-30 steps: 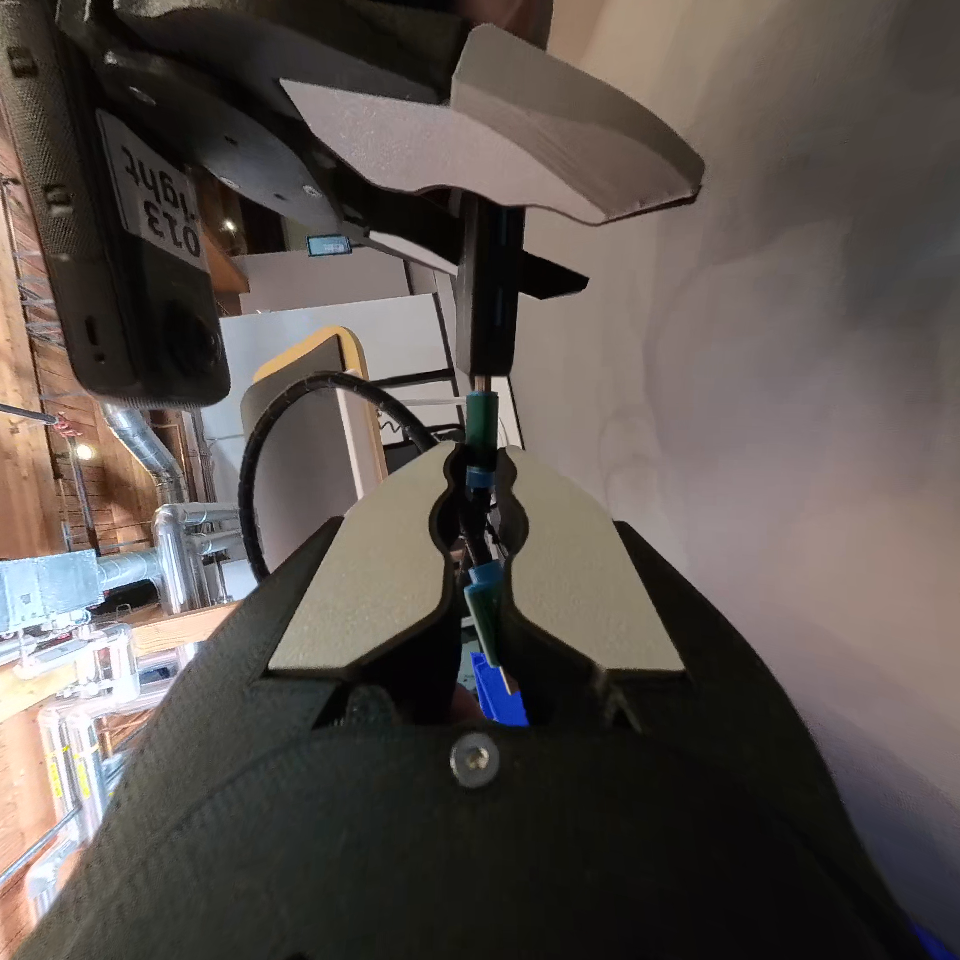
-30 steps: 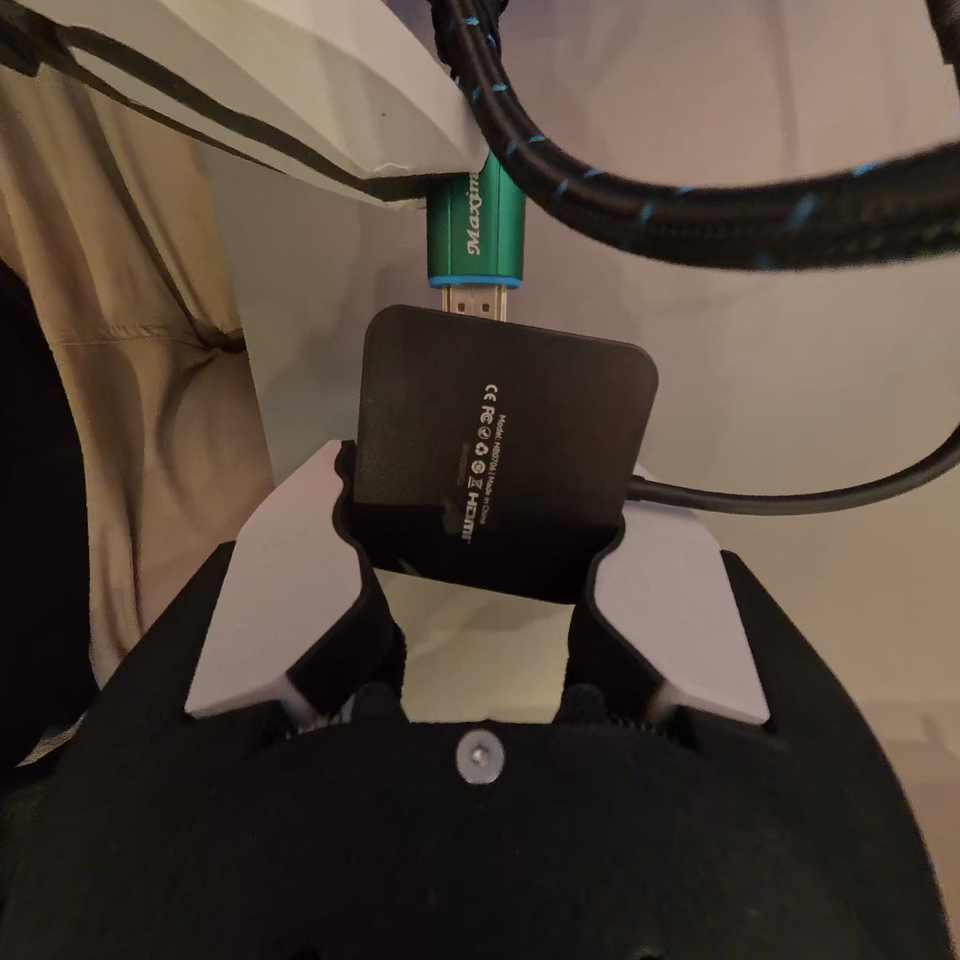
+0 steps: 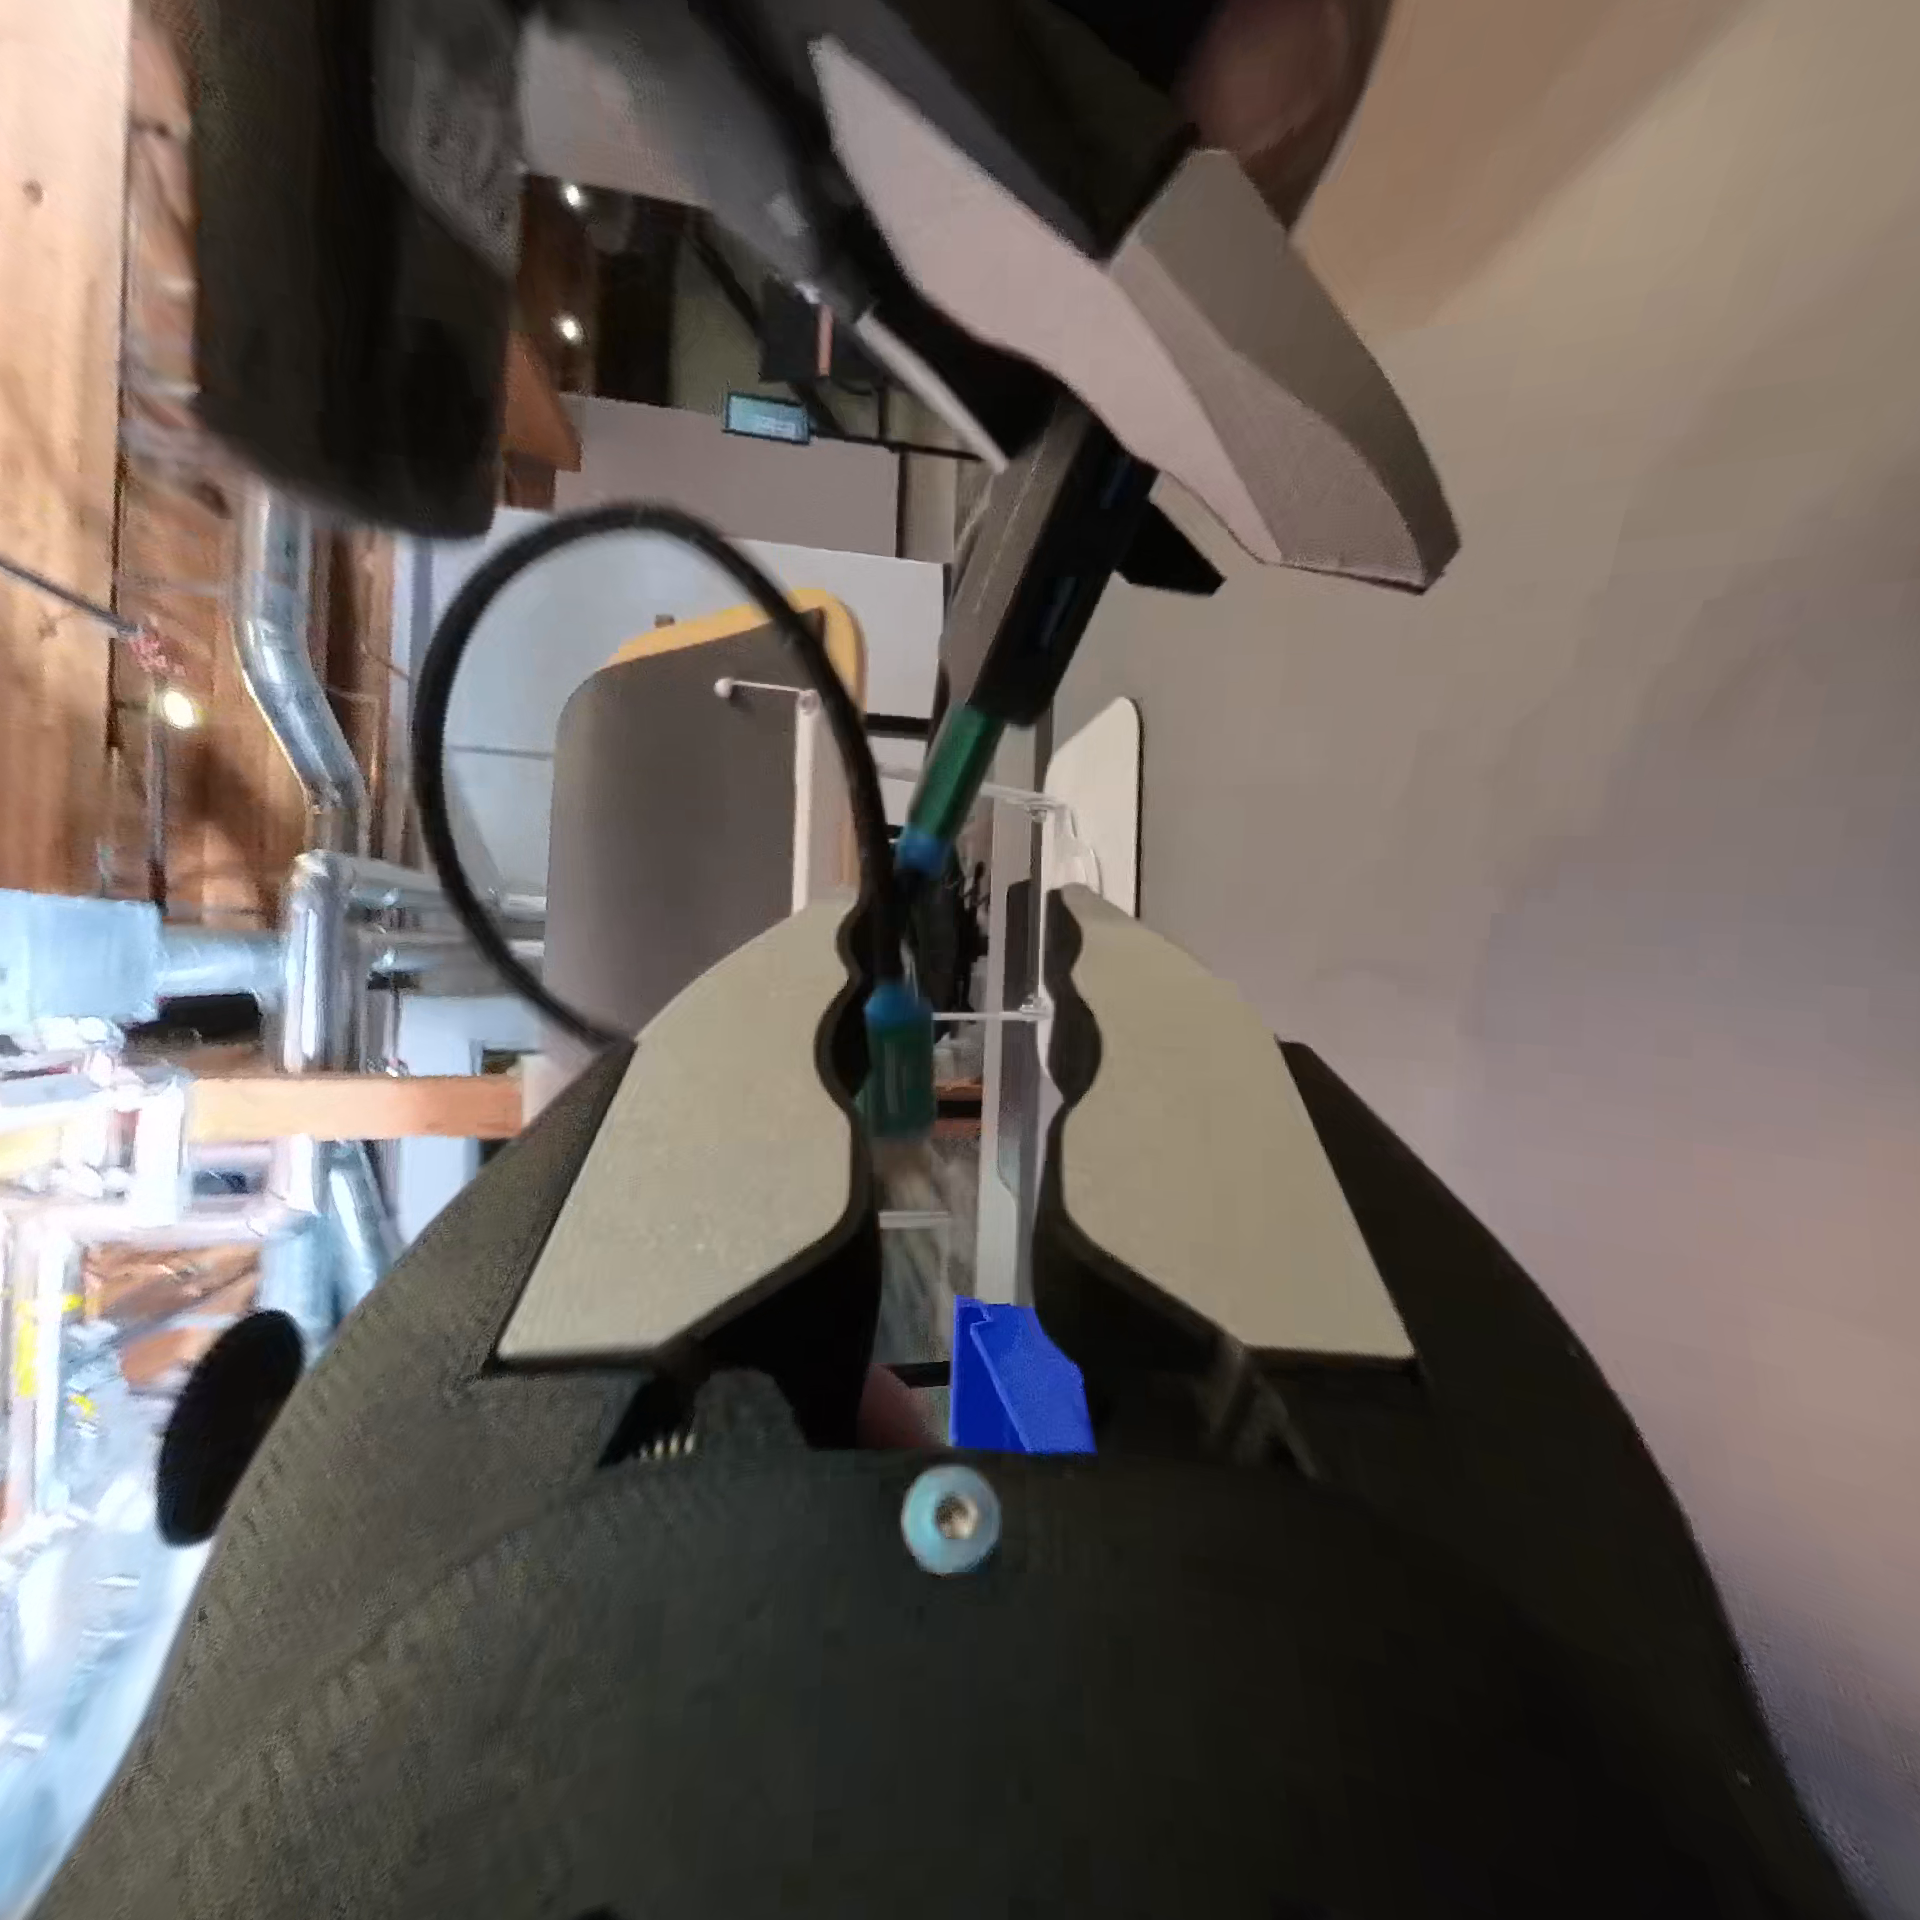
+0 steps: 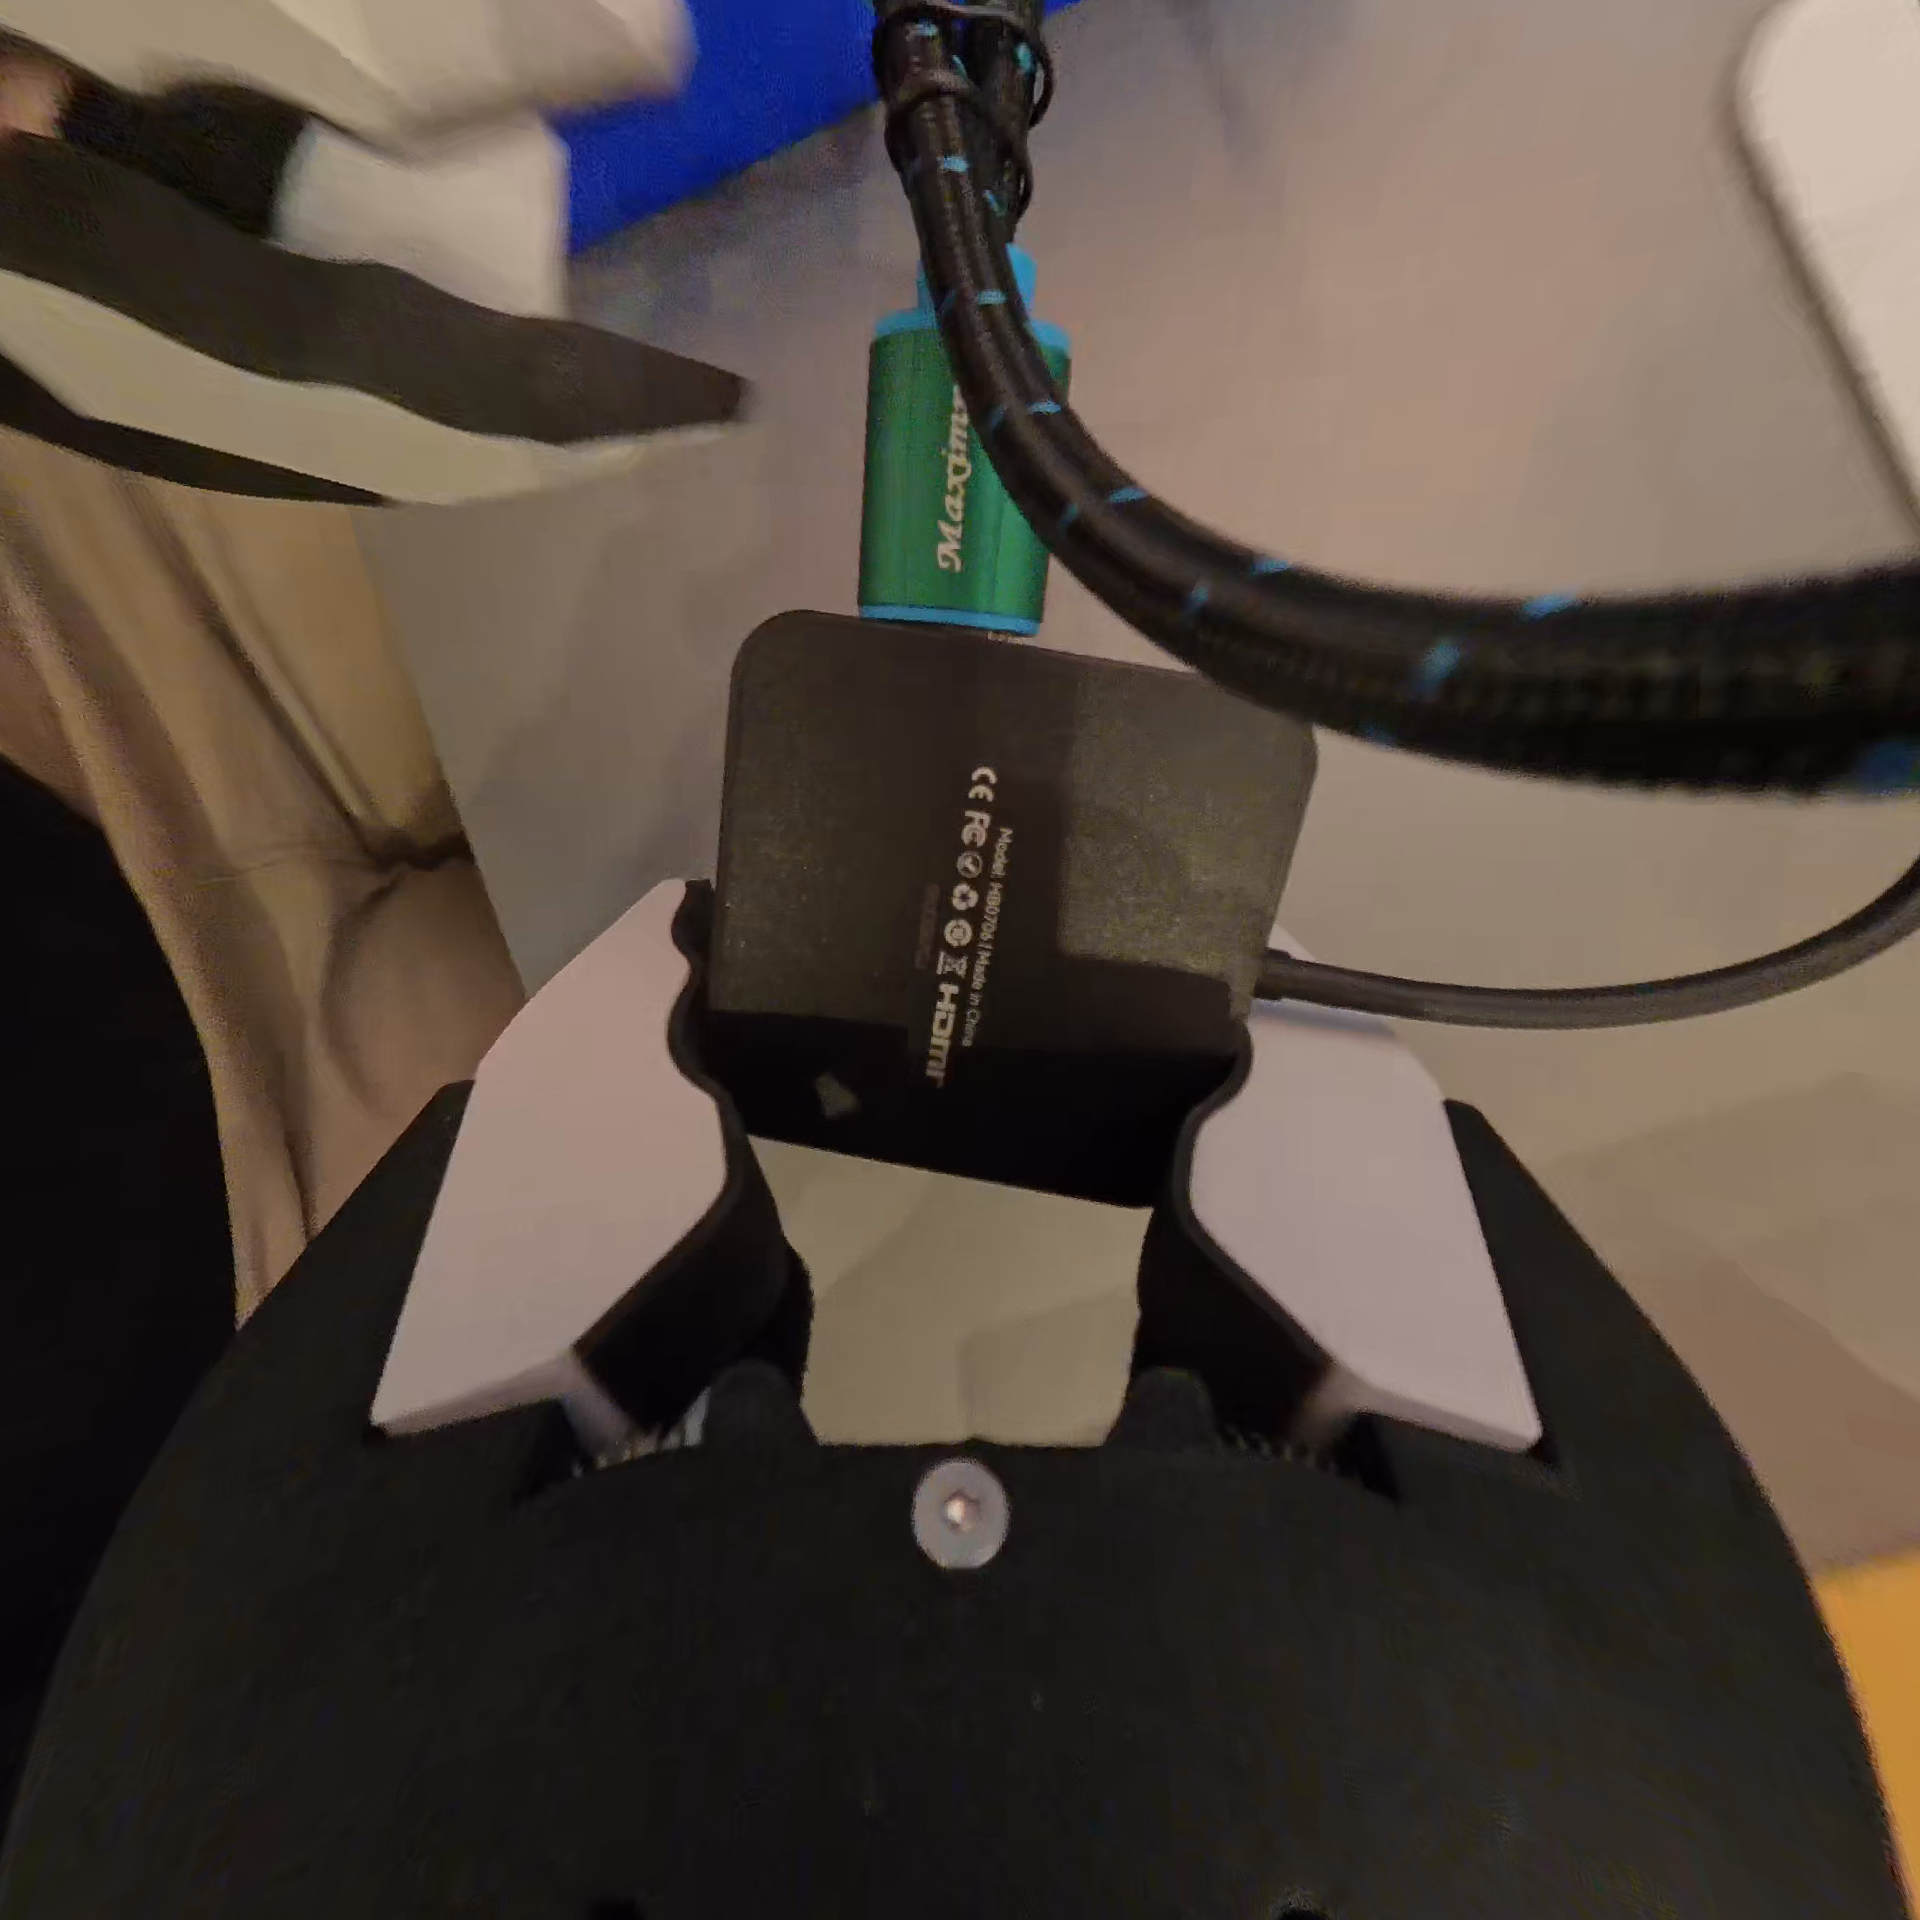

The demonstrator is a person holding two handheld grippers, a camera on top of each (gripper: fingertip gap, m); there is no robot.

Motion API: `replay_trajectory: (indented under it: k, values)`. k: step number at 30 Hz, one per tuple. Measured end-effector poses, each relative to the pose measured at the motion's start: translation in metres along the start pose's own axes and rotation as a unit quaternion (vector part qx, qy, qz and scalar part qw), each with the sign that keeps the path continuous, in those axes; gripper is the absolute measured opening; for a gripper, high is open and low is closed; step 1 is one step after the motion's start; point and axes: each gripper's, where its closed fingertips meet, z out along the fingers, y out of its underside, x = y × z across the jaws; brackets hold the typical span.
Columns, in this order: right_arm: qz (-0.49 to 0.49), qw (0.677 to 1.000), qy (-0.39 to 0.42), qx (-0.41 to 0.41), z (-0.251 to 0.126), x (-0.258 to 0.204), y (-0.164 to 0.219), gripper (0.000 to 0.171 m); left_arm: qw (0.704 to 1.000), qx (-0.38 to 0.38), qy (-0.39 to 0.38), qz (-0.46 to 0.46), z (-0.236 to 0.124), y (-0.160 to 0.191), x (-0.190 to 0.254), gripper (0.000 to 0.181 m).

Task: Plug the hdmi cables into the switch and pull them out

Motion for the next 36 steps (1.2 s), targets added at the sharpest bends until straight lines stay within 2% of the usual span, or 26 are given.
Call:
replay_trajectory:
  k: [1,3,7,11,13,17,22,28,32,36]
  values:
    - [0.012,1.000,0.018,0.009,-0.011,0.009,0.001,0.087,1.000,0.004,-0.008,-0.026,-0.002,-0.001,-0.010,0.033]
    - [0.045,0.997,0.052,0.033,-0.038,0.031,0.005,0.087,0.998,0.004,-0.025,-0.051,-0.007,0.000,-0.026,0.035]
    - [0.134,0.981,0.119,0.080,-0.093,0.084,0.030,0.087,0.998,-0.020,-0.044,-0.033,-0.010,0.017,-0.038,0.031]
    - [0.229,0.944,0.222,0.079,-0.142,0.149,0.084,0.087,0.998,-0.048,-0.040,-0.013,-0.008,0.034,-0.039,0.028]
    - [0.277,0.928,0.237,0.076,-0.153,0.174,0.112,0.087,0.998,-0.045,-0.045,-0.024,-0.009,0.036,-0.042,0.026]
    - [0.351,0.904,0.241,0.037,-0.149,0.209,0.166,0.087,0.997,-0.068,-0.030,-0.034,-0.004,0.046,-0.037,0.027]
    - [0.398,0.889,0.226,-0.009,-0.128,0.221,0.206,0.088,0.996,-0.076,-0.021,-0.031,-0.001,0.050,-0.030,0.027]
    - [0.398,0.887,0.229,-0.035,-0.124,0.224,0.210,0.088,0.996,-0.081,-0.011,-0.031,0.003,0.051,-0.024,0.027]
    - [0.394,0.895,0.200,-0.054,-0.119,0.215,0.209,0.107,0.995,-0.088,-0.006,-0.037,0.003,0.054,-0.024,0.028]
    - [0.391,0.901,0.179,-0.055,-0.122,0.205,0.206,0.109,0.995,-0.095,-0.008,-0.040,0.002,0.060,-0.028,0.029]
